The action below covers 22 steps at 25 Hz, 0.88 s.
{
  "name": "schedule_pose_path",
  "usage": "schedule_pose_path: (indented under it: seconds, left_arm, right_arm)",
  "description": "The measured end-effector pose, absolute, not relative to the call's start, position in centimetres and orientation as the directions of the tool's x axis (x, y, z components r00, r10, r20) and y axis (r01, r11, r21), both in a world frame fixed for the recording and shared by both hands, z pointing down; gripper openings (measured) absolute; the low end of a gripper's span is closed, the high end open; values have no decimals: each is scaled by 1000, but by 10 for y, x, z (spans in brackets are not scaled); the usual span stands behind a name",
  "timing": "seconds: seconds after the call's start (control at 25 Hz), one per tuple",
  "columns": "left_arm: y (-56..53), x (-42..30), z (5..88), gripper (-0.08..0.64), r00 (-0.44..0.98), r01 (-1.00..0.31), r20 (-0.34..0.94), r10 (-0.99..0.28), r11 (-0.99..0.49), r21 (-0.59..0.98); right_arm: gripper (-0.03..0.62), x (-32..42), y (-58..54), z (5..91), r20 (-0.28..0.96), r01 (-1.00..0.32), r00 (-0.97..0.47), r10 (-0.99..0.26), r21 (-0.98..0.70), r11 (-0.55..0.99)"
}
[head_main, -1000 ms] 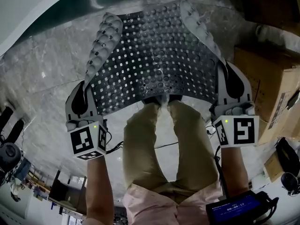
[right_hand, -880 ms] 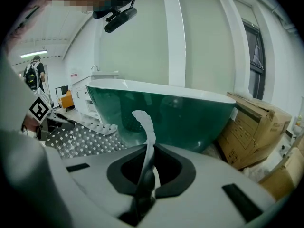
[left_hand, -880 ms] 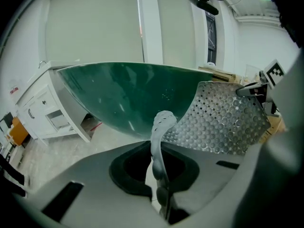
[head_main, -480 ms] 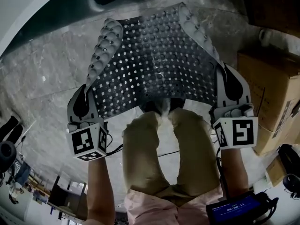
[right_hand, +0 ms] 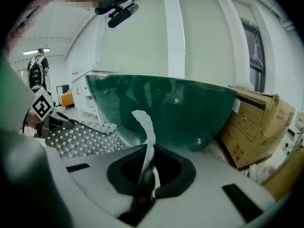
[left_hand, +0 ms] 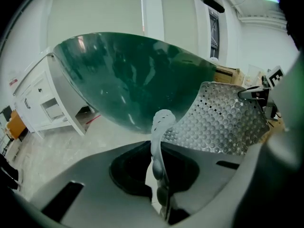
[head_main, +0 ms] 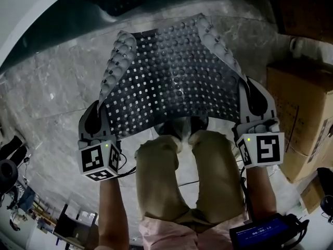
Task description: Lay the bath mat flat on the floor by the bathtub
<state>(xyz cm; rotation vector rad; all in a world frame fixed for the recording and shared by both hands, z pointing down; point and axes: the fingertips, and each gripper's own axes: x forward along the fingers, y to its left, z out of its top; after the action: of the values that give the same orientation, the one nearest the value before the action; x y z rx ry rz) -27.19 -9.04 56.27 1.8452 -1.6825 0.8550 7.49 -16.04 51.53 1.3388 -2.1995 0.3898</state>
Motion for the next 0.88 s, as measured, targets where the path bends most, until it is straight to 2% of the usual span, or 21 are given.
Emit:
schedule_pose_path:
  seconds: [0.4,0.88]
  left_arm:
    - [-92,-272,565,35,42,-987,724,-688,-141,-77]
    - [-89,-275,578,35,54,-995,724,-687,-99,-19]
  right_arm:
    - [25,72,-160,516,561,-884,-369,-741,34,466]
    - [26,74,-161,523,557,-879,-370,-744,49,474]
